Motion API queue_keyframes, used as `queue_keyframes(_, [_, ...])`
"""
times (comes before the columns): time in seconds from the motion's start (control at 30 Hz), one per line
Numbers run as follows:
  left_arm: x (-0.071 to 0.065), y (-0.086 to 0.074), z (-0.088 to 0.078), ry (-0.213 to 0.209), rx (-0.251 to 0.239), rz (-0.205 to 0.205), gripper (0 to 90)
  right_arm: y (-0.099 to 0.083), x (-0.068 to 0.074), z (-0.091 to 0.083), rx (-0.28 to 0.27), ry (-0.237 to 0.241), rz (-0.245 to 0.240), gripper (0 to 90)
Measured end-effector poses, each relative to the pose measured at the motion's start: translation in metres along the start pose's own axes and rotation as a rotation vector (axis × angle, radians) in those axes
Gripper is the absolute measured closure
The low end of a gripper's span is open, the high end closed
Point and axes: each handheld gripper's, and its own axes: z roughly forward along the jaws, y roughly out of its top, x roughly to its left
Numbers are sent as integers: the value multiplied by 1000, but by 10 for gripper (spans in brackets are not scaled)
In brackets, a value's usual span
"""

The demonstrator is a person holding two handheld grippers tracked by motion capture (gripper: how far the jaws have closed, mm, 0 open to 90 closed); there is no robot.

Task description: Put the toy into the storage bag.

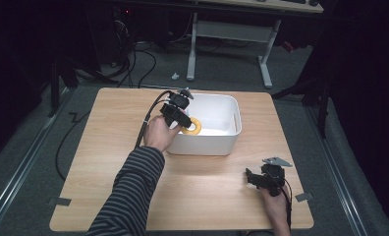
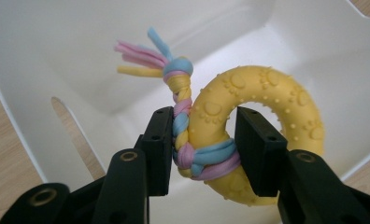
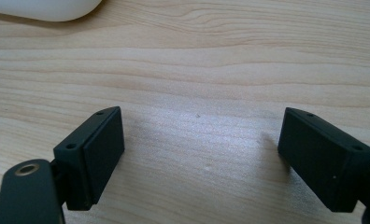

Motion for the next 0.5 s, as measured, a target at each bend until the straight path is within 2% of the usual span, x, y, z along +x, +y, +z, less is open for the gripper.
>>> queue_keyframes(0.03, [0,0,-1,6,-3,1,531,0,0,0,0,0,-1,144])
queue_keyframes(0.13, [1,-1,-4,-2,1,9,520,0,0,0,-1,-1,-1,144])
queue_keyframes(0.5, [10,-10,-30,32,-67,-2,448,0,0,0,-1,2,-2,147])
